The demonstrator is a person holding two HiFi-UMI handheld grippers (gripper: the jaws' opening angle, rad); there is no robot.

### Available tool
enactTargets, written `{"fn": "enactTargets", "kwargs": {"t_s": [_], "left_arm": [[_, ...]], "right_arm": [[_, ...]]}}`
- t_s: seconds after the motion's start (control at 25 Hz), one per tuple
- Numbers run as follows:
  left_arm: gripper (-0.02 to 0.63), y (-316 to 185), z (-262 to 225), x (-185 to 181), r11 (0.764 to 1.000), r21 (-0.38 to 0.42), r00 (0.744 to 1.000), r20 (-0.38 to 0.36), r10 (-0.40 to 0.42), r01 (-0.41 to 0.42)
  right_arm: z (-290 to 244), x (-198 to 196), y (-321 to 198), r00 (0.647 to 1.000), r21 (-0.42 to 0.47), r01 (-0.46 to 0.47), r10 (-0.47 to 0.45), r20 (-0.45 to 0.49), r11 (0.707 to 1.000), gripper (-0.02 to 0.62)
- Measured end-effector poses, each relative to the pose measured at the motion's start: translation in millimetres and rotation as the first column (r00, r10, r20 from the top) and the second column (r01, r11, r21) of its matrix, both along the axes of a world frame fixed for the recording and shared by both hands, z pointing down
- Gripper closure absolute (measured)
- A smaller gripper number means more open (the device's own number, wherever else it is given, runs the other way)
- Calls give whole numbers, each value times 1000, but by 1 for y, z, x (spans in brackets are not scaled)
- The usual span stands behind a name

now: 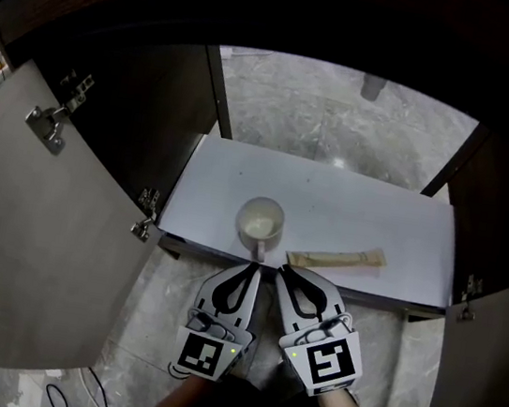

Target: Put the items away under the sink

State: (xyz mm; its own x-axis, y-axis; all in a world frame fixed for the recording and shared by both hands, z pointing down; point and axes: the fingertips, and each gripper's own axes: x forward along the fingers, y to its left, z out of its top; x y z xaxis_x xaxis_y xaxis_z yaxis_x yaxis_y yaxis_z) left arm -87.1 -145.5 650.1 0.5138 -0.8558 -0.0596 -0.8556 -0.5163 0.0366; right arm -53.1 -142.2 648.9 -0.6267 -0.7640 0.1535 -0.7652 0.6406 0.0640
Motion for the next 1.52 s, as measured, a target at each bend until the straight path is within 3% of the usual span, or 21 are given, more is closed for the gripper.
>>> {"fn": "enactTargets", "kwargs": {"t_s": [0.68, 1.52], "left_arm": [[597, 16, 2, 1, 999, -19, 1000, 8, -27, 27], [597, 34, -2, 11, 1000, -6, 1000, 18, 4, -4]], "right_arm": [[0, -1, 17, 999, 17, 14, -15, 49, 1000, 557], [-13, 17, 32, 995, 3, 2, -2, 101, 1000, 557]]}}
